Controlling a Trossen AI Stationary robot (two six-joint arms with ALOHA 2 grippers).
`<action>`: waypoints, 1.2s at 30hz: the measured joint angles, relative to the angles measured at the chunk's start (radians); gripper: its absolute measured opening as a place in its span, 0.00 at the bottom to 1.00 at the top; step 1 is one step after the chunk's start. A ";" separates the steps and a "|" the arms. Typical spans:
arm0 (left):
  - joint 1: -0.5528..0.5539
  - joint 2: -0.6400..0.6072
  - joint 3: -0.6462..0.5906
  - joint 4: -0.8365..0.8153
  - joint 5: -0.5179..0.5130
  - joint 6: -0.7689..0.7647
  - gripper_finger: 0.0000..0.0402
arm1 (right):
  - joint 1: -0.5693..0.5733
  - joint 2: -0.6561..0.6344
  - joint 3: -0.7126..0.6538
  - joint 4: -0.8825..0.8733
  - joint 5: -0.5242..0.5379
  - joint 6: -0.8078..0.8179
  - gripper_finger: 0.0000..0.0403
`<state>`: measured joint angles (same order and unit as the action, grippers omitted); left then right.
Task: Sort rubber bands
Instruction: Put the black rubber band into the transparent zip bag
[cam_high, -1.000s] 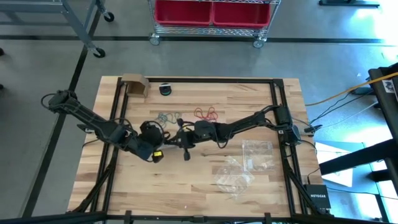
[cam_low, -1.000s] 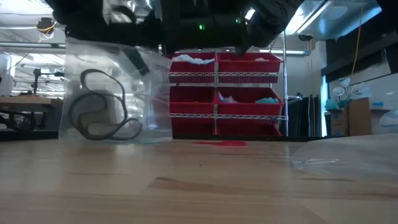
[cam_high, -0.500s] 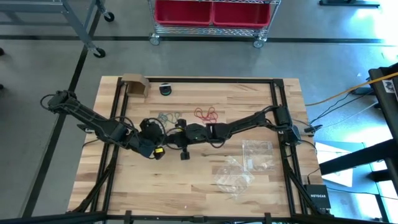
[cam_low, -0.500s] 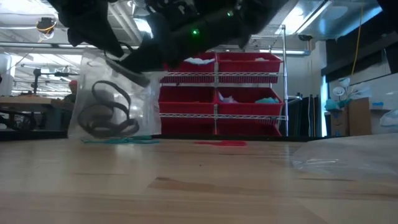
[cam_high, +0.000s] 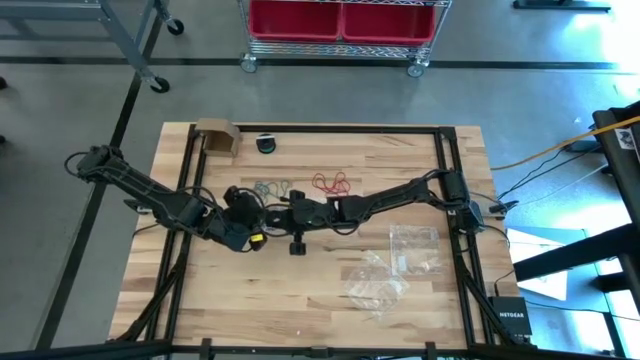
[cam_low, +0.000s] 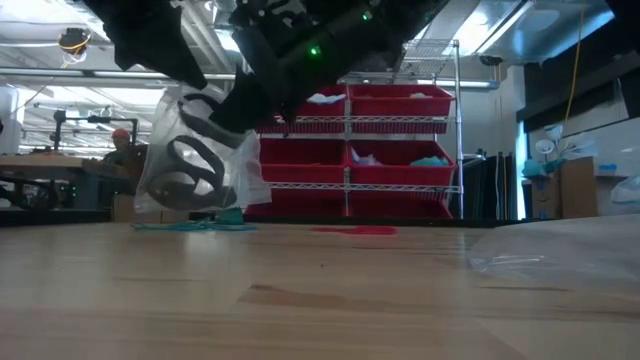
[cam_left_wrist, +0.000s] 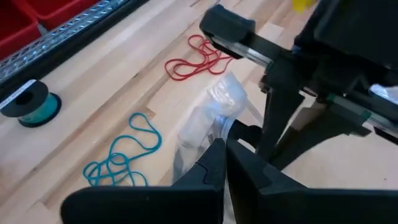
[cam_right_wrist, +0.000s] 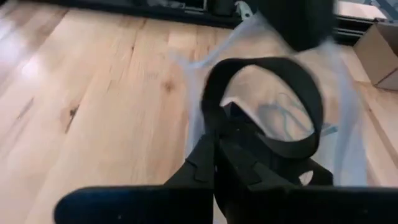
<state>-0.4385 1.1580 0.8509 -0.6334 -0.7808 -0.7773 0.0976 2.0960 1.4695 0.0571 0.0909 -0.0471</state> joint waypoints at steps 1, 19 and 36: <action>-0.001 0.000 0.000 0.001 0.010 0.006 0.00 | -0.001 0.000 0.008 -0.008 0.003 0.024 0.01; -0.013 0.000 0.000 -0.044 0.056 0.037 0.00 | -0.006 -0.007 0.222 -0.314 -0.012 0.043 0.50; -0.013 0.000 0.000 -0.043 0.060 0.052 0.00 | -0.006 -0.006 0.265 -0.340 -0.017 0.038 0.56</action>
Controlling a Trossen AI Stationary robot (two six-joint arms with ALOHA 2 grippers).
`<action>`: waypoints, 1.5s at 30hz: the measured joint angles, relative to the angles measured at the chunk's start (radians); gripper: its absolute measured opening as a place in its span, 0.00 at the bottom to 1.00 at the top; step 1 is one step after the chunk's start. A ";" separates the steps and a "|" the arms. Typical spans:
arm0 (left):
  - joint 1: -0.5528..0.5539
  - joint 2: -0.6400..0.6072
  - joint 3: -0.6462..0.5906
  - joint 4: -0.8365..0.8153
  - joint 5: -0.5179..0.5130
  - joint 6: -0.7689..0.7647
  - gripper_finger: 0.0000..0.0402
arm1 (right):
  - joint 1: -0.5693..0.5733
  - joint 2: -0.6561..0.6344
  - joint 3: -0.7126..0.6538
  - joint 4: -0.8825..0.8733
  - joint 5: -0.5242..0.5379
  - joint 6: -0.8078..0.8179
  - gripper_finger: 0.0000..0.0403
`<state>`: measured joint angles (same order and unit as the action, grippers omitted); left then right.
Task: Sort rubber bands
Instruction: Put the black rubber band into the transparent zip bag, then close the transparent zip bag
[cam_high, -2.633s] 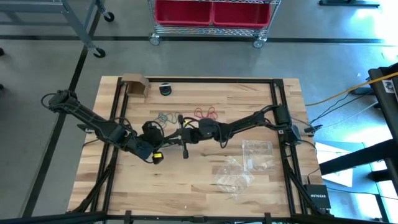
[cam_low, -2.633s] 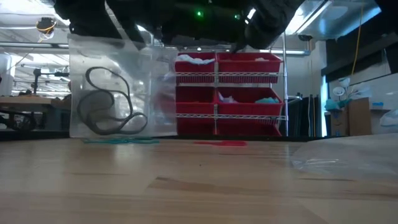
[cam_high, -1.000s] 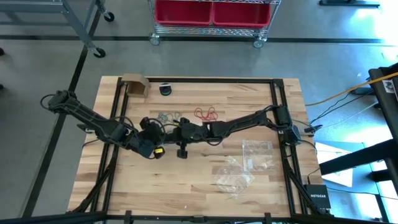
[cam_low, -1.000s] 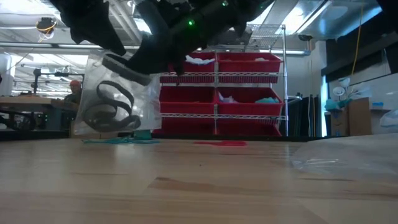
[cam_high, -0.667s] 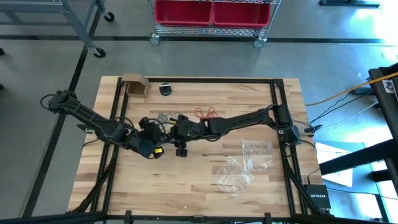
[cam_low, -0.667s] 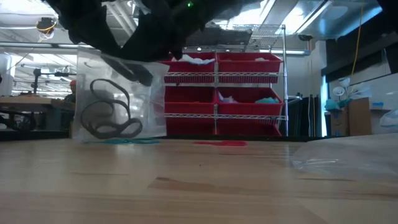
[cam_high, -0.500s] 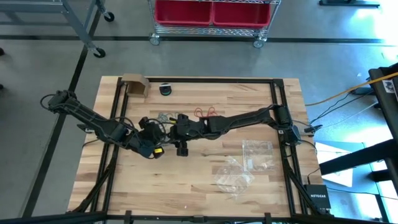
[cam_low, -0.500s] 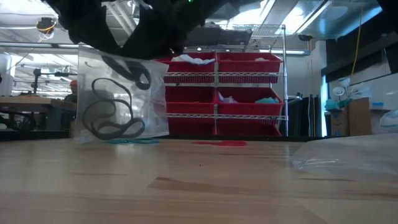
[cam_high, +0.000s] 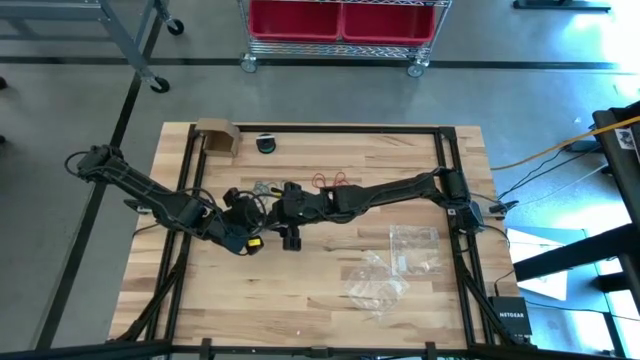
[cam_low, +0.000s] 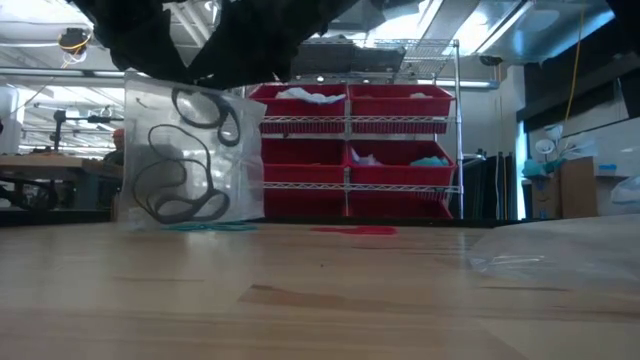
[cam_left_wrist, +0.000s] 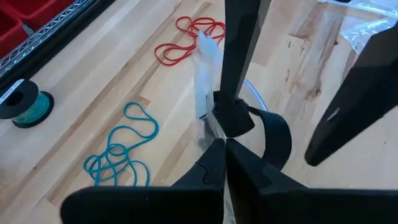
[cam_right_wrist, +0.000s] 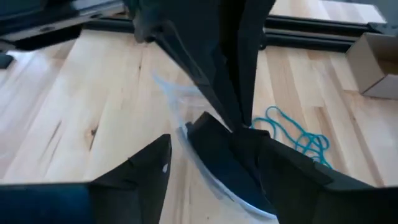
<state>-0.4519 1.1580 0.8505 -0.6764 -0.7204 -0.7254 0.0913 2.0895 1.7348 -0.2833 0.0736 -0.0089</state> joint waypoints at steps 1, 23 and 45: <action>0.000 0.000 0.000 0.000 0.003 0.000 0.00 | -0.003 0.000 0.000 -0.007 -0.013 0.001 0.57; 0.000 0.000 0.000 0.004 0.012 0.000 0.00 | -0.007 -0.028 0.000 -0.044 0.024 -0.103 0.66; 0.000 0.000 0.000 0.006 0.014 0.012 0.00 | -0.007 -0.066 -0.001 -0.134 0.023 -0.129 0.66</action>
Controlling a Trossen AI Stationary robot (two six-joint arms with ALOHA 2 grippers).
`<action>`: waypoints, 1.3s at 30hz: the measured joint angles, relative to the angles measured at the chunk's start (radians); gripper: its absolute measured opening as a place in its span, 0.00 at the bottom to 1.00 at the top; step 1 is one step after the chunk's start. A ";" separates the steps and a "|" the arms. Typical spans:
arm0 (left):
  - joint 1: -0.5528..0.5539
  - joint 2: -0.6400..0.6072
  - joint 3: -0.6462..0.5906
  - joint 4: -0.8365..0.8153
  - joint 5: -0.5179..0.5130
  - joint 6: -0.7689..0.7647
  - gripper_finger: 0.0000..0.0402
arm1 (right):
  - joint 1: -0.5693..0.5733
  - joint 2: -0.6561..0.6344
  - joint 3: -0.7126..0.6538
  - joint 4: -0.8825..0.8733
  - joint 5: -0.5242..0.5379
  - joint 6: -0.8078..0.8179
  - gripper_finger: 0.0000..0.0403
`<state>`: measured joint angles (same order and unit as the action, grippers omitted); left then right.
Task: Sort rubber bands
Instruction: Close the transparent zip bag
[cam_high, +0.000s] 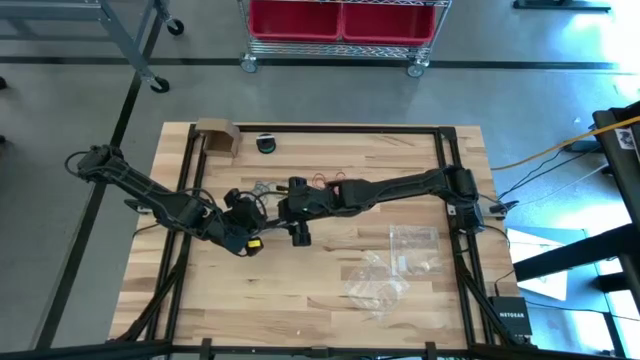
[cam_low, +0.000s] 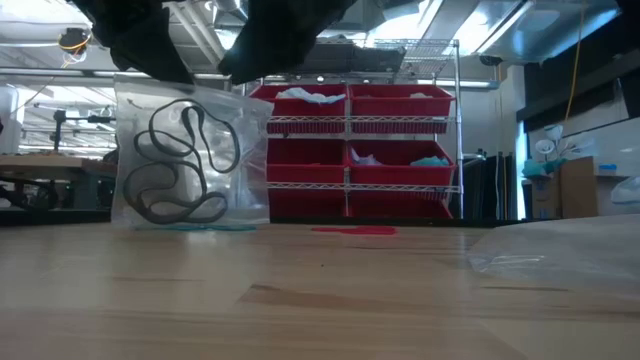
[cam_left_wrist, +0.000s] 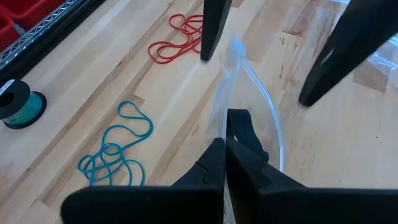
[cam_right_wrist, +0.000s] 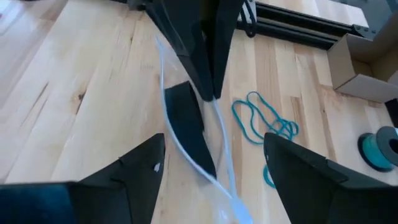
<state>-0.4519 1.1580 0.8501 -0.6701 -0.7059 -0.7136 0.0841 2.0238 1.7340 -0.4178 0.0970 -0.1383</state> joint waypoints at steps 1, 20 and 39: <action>0.000 0.000 0.000 0.001 0.000 0.000 0.00 | 0.000 -0.011 0.000 -0.023 0.000 -0.003 0.66; 0.000 0.000 0.000 0.001 0.008 0.005 0.00 | -0.061 -0.121 0.000 -0.202 -0.063 -0.074 0.48; 0.000 0.000 0.000 0.008 0.008 0.016 0.00 | -0.059 -0.119 0.000 -0.209 -0.112 -0.080 0.01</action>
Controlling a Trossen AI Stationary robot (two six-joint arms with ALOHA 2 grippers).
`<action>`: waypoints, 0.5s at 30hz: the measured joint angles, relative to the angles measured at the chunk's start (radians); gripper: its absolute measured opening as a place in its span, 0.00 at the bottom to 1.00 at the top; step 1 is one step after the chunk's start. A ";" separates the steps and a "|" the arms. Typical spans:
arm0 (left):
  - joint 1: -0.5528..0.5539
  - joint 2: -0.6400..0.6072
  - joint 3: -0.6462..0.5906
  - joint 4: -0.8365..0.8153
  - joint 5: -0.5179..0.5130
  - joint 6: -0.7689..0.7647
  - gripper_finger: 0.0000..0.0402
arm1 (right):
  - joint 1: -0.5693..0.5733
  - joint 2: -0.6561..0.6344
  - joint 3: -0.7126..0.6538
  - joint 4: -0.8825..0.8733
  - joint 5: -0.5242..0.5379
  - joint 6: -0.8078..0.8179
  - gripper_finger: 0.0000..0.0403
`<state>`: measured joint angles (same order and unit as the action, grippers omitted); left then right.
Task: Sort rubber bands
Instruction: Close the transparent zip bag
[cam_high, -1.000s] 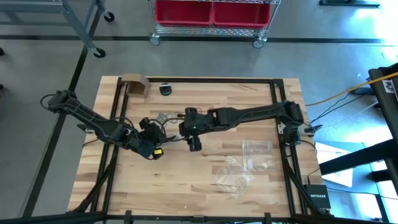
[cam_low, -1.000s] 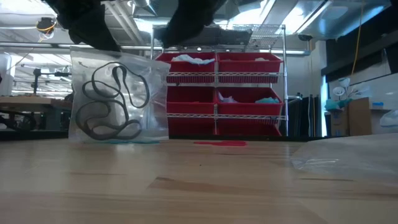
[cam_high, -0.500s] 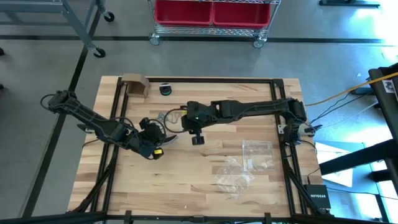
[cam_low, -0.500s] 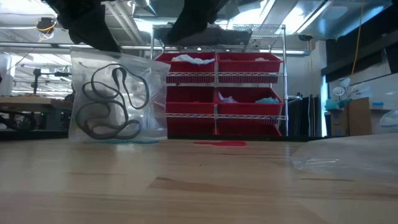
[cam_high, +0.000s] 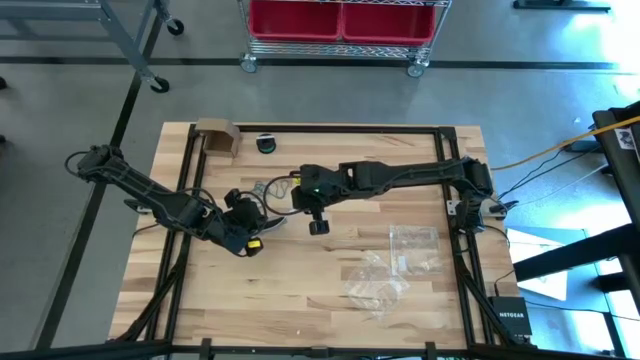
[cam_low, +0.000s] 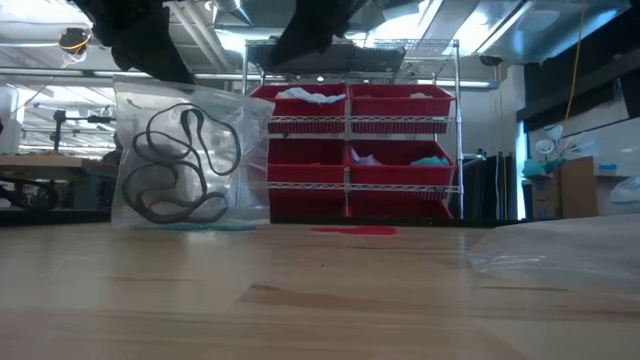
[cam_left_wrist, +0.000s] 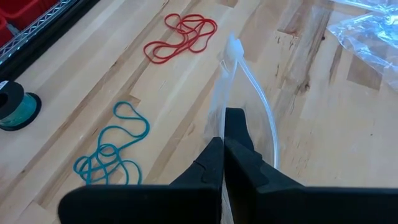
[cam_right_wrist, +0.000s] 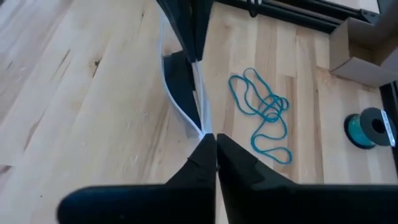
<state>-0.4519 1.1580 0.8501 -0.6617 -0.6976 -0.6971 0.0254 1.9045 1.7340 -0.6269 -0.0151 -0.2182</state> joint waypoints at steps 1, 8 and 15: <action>0.000 0.000 0.000 0.000 0.003 0.000 0.00 | 0.000 0.000 0.000 0.006 -0.004 -0.002 0.01; 0.000 0.000 0.000 0.000 0.007 0.002 0.00 | 0.000 0.001 0.000 0.077 -0.004 0.002 0.01; 0.000 0.000 0.000 0.000 0.007 0.001 0.00 | 0.000 0.002 0.000 0.017 -0.004 0.003 0.01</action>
<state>-0.4519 1.1580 0.8501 -0.6621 -0.6903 -0.6964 0.0257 1.9064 1.7340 -0.6096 -0.0193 -0.2157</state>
